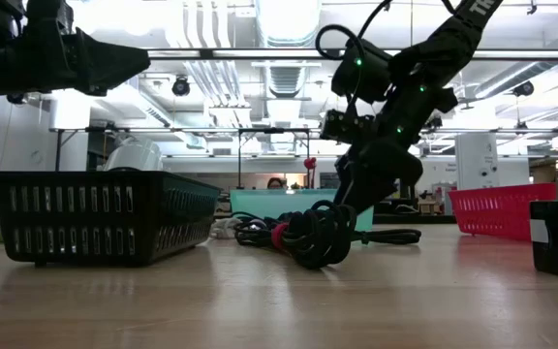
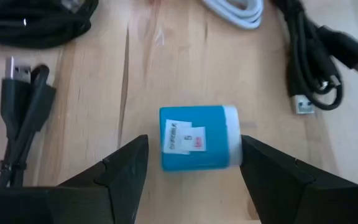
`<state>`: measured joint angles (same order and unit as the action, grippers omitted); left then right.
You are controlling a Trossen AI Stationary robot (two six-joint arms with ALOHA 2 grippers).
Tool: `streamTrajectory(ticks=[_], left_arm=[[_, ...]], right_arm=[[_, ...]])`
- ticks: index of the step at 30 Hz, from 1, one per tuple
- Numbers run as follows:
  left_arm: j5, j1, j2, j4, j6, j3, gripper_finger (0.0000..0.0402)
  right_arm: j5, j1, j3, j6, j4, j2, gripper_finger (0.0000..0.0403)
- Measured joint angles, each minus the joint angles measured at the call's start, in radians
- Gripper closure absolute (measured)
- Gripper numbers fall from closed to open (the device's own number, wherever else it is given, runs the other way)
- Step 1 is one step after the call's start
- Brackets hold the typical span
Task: Pick and place items into bin
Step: Put the blue charger adapter into the red bin
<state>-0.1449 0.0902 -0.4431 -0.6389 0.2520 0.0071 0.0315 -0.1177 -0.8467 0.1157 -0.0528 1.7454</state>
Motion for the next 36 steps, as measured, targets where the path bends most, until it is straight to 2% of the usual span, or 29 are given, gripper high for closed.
streamTrajectory(ticks=[14,36], left_arm=[[-0.003,0.0,-0.001,0.0,0.0,0.0,0.0201],[-0.003,0.0,-0.002,0.0,0.0,0.0,0.0201]], right_arm=[[-0.006,0.0,0.0,0.029,0.007,-0.001,0.0173],[0.017,0.002,0.0,0.234,0.037,-0.002,0.0175]])
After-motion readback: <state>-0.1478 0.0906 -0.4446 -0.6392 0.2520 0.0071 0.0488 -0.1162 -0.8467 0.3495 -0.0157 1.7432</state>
